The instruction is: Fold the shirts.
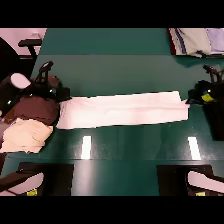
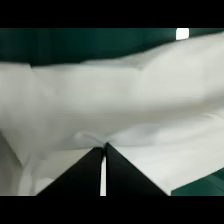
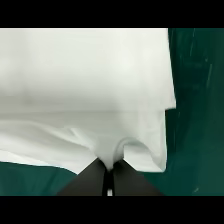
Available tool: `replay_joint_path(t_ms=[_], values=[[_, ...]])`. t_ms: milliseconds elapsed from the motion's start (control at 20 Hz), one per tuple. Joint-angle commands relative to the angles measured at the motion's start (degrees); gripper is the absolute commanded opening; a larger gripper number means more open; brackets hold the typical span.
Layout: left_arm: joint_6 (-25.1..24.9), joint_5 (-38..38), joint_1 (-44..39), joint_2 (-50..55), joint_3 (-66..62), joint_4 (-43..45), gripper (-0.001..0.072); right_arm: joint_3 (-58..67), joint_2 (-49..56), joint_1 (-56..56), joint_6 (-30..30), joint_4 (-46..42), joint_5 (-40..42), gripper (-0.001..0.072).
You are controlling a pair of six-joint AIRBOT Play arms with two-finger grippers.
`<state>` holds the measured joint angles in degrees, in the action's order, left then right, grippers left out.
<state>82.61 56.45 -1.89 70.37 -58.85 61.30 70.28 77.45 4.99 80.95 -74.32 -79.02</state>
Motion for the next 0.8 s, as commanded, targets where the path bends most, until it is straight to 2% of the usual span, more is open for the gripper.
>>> replay_joint_path(t_ms=[0,50,100,150,200,250,400,500,550,600,650,750], values=[[-0.5,-4.1,0.0,6.8,-5.4,0.0,0.0026,7.5,9.0,-1.2,0.1,3.5,1.0,0.0018],[-0.6,-4.5,0.0,6.8,-5.4,0.0,0.0080,9.2,10.9,-1.1,0.0,5.5,0.9,0.0027],[-0.5,-4.7,0.0,6.8,-5.4,0.0,0.0394,10.6,12.5,-0.6,-0.5,7.5,1.0,0.0170],[-0.3,-4.5,0.0,6.7,-5.4,0.0,0.0562,11.7,13.7,-0.2,-0.6,9.1,1.2,0.0355],[-0.3,-4.2,0.0,6.6,-5.4,0.0,0.0518,12.6,14.6,0.4,-1.9,10.8,1.0,0.0411],[-0.3,-3.1,0.0,6.6,-6.1,0.0,0.0482,13.0,15.0,1.3,-3.9,12.7,0.2,0.0411],[-0.4,0.9,0.0,6.6,-8.3,-0.7,0.0481,12.4,14.9,5.7,-8.0,14.4,-4.0,0.0411],[-0.4,2.1,0.0,6.6,-8.4,-2.5,0.0460,10.0,14.8,10.1,-8.3,14.6,-6.2,0.0411],[-0.5,2.3,0.0,6.6,-8.4,-3.3,0.0214,8.1,14.8,12.2,-8.8,14.8,-6.1,0.0412],[-0.6,2.2,0.0,6.6,-8.4,-4.6,0.0028,6.1,14.8,14.2,-9.5,14.8,-6.0,0.0445],[-0.6,2.1,0.0,6.6,-8.4,-6.1,0.0034,3.9,15.1,16.4,-9.7,14.9,-5.5,0.0544],[-0.6,1.4,-0.6,6.6,-8.4,-9.0,0.0024,0.2,16.4,19.3,-10.2,15.1,-4.3,0.0563]])
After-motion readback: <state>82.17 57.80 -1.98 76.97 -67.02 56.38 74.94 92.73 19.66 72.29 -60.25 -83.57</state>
